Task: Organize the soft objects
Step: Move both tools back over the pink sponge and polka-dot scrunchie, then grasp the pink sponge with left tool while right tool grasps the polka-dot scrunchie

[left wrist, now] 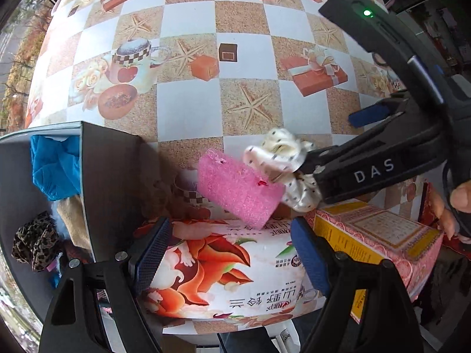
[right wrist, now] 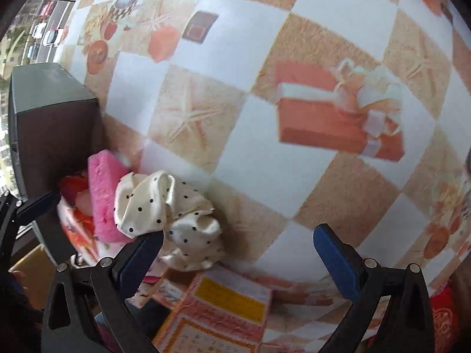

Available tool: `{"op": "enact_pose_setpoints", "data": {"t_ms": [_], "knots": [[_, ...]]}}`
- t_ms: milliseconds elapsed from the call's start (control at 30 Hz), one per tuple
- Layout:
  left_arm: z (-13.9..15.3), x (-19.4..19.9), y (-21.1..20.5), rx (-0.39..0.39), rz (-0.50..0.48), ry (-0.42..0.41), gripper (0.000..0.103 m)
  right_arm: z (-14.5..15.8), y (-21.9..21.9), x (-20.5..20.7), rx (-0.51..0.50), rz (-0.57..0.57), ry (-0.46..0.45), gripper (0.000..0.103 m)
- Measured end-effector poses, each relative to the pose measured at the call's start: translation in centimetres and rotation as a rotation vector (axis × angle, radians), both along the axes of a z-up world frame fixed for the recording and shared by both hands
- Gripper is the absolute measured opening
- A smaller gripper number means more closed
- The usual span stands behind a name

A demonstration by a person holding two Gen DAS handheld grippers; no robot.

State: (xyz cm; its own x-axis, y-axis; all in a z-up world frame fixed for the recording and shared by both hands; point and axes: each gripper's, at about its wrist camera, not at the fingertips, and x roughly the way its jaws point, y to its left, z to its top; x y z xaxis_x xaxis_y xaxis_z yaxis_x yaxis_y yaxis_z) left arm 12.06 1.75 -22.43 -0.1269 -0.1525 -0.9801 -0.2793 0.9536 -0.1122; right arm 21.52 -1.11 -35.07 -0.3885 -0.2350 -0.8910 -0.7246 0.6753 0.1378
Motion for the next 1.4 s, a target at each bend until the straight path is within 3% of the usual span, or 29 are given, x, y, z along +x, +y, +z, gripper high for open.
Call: {"op": "enact_pose_setpoints", "data": {"t_ms": [167,267,467,533,600,700,800,900,1000,1200,1300,1400], "knots": [[-2.6,1.2,-0.4,-0.010,-0.005,0.090,0.085,-0.2,-4.8,2.9,-0.085,-0.101,-0.096,0.103],[-3.9,1.9,-0.6,-0.012,-0.023,0.136,0.085,0.3,-9.3,4.7,-0.160,-0.171,-0.200,0.103],[-4.9,3.6,-1.7,0.002,-0.085,0.142,0.085,2.6,-18.6,5.9,-0.164,-0.453,-0.246,0.103],[-4.9,3.8,-2.0,0.019,-0.112,0.134,0.085,4.0,-20.0,5.5,-0.095,-0.536,-0.243,0.103],[-5.2,3.7,-2.1,0.033,-0.137,0.136,0.085,5.5,-19.9,4.7,0.055,-0.590,-0.190,0.103],[-6.0,3.7,-2.1,0.060,-0.165,0.152,0.085,6.4,-16.6,3.7,0.193,-0.518,-0.112,0.103],[-6.7,3.2,-1.9,0.075,-0.169,0.166,0.085,5.9,-12.4,3.0,0.227,-0.418,-0.077,0.103],[-7.6,3.1,-1.9,0.085,-0.165,0.176,0.085,4.1,-9.2,2.6,0.182,-0.334,-0.076,0.103],[-7.9,2.9,-1.3,0.082,-0.140,0.171,0.085,1.8,-9.1,2.7,0.060,-0.254,-0.142,0.103],[-6.8,3.9,-0.1,0.096,-0.127,0.122,0.085,2.4,-17.1,4.4,-0.053,-0.437,-0.224,0.103],[-5.7,4.3,0.4,0.106,-0.138,0.083,0.085,4.0,-19.9,4.9,0.015,-0.538,-0.212,0.103],[-5.2,4.7,0.4,0.113,-0.155,0.062,0.085,5.6,-20.1,4.6,0.097,-0.550,-0.224,0.103]]}}
